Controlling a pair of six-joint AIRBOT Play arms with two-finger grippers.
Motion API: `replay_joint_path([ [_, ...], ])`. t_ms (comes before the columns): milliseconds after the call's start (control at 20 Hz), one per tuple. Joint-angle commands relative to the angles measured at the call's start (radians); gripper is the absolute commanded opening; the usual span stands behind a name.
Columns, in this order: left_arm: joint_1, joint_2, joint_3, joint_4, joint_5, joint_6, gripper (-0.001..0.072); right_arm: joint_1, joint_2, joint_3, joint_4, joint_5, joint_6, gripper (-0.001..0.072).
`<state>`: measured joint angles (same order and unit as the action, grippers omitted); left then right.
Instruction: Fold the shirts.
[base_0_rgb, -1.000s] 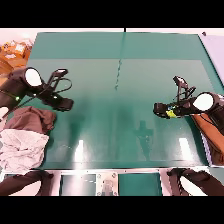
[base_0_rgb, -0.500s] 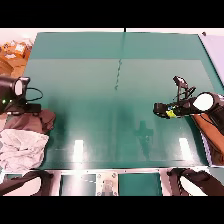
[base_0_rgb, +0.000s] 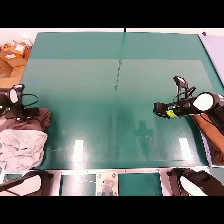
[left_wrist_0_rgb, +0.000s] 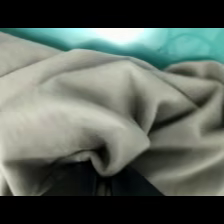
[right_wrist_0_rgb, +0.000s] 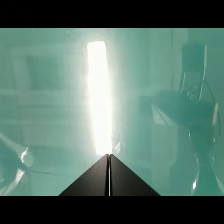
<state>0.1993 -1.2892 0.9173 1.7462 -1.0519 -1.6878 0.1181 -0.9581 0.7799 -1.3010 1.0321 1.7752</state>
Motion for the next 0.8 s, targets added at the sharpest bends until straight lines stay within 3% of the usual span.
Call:
replay_joint_path([
  [0, -0.049, -0.001, 0.149, -0.131, -0.069, 0.075, 0.0021, 0.001, -0.001, 0.000, 0.010, -0.012, 0.000, 0.0021],
  [300, -0.441, -0.001, 0.539, -0.180, -0.153, 0.100, 0.0021, -0.020, -0.001, 0.038, 0.006, 0.002, 0.000, 0.0022],
  [450, -0.620, -0.005, 0.575, -0.196, -0.090, 0.100, 0.0022, -0.095, -0.001, 0.125, 0.007, 0.019, -0.008, 0.0022],
  [650, -0.777, -0.045, 0.533, -0.328, 0.045, 0.113, 0.0023, -0.197, -0.001, 0.200, 0.008, 0.042, -0.008, 0.0023],
  [700, -0.801, -0.064, 0.517, -0.369, 0.081, 0.120, 0.0077, -0.211, -0.001, 0.201, 0.007, 0.042, -0.008, 0.0071],
  [750, -0.821, -0.087, 0.509, -0.405, 0.091, 0.134, 0.0430, -0.225, -0.002, 0.200, 0.007, 0.042, -0.008, 0.0226],
])
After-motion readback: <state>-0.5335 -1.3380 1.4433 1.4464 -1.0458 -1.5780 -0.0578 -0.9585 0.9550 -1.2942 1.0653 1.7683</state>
